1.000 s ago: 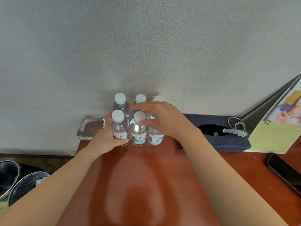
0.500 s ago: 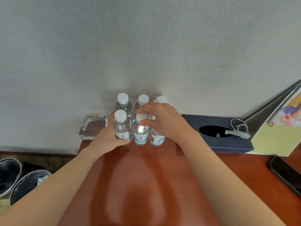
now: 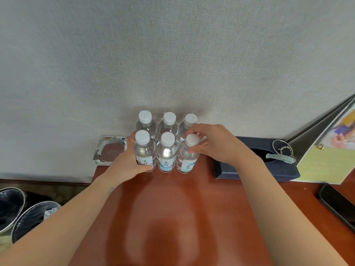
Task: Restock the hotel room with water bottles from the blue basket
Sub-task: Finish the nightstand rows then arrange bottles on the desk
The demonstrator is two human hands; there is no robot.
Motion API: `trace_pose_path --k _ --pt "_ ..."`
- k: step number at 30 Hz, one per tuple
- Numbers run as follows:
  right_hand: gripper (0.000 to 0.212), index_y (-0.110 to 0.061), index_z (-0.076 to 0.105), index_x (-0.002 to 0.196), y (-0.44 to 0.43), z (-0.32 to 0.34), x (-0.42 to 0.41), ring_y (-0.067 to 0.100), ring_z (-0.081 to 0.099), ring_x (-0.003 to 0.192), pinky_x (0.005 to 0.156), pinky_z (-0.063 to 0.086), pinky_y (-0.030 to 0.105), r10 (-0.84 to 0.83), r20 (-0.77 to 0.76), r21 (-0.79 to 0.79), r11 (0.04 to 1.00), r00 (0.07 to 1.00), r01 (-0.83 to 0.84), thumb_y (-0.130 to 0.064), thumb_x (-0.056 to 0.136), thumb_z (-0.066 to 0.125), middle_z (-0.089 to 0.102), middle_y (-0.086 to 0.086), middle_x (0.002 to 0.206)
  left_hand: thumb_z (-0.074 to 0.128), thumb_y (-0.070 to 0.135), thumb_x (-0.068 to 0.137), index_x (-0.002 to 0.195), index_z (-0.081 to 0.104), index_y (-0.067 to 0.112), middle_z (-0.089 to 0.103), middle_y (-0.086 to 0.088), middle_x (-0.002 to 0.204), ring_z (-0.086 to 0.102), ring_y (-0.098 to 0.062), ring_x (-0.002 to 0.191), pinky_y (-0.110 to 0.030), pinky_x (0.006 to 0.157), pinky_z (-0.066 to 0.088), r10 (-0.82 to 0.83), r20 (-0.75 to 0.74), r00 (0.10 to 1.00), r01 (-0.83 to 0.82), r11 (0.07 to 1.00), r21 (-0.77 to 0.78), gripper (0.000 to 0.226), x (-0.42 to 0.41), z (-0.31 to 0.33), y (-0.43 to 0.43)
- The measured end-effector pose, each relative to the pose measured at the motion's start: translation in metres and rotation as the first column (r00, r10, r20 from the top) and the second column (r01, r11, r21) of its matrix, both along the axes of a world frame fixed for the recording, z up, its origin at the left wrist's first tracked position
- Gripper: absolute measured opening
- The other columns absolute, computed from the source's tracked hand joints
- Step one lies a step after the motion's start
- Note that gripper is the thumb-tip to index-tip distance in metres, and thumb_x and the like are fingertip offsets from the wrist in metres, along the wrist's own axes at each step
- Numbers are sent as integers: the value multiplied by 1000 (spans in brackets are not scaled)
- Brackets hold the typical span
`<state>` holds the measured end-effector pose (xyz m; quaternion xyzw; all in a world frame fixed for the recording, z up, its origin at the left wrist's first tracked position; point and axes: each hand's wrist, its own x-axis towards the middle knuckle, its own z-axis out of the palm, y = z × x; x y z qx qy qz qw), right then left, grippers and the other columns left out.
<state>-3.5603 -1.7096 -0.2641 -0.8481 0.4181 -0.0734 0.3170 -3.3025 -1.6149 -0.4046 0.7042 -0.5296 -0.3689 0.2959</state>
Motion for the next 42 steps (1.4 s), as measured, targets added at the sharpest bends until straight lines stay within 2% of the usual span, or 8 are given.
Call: trace_pose_path --k 5,11,15,19,23,29,38,42 --pt "37 -36 60 109 6 -7 -4 6 56 89 79 48 34 23 4 -148 989 1000 -23 -36 77 78 61 -19 96 88 26 67 150 3 43 44 49 119 56 17 103 -5 75 46 -47 -58 997 46 999 -23 120 3 -3 -2" --pt "96 -49 39 132 -3 -24 -29 0 55 112 97 46 28 -190 294 201 970 937 134 -51 51 92 56 -18 121 90 21 63 152 -12 45 0 55 139 28 20 132 -13 95 43 -174 -163 971 177 984 6 137 13 -1 -6" --pt "136 -51 0 148 -7 -51 -37 13 48 125 105 43 34 -135 1 351 928 991 126 -49 50 94 29 -2 153 87 11 64 130 -14 76 17 40 147 34 23 126 -2 87 43 -177 -223 959 191 981 44 137 19 -4 -6" --pt "135 -57 -13 145 -4 -77 -26 20 45 133 106 41 35 -74 -20 422 904 997 75 -37 61 91 23 -6 160 88 22 64 150 -4 52 13 38 151 34 28 121 1 85 42 -226 -171 959 237 970 49 129 22 -3 -11" --pt "128 -58 -12 144 -3 -90 -17 11 62 114 95 49 30 -99 31 409 909 995 78 -32 67 87 40 -14 151 88 25 67 156 2 34 23 14 154 41 30 108 7 74 37 -224 -74 972 228 972 51 124 22 -4 -15" --pt "116 -51 1 145 -5 -97 -16 -6 68 84 74 49 12 -138 82 339 935 987 103 -23 72 86 52 -11 142 87 17 71 155 15 29 24 7 157 45 -7 130 4 83 38 -239 -31 970 241 969 52 112 20 -3 -17" --pt "117 -49 1 146 -6 -101 -18 -7 67 84 75 49 13 -145 91 324 940 985 109 -24 71 87 52 -22 121 85 15 74 155 20 26 22 5 157 41 -8 134 4 88 35 -255 -10 967 255 966 25 105 18 -1 -17" --pt "115 -52 2 144 -7 -100 -19 0 70 86 84 53 23 -135 108 314 945 985 95 -25 71 87 54 -18 127 86 18 73 155 18 25 23 5 157 39 -7 136 -1 95 36 -256 -28 966 257 966 24 107 16 0 -18"
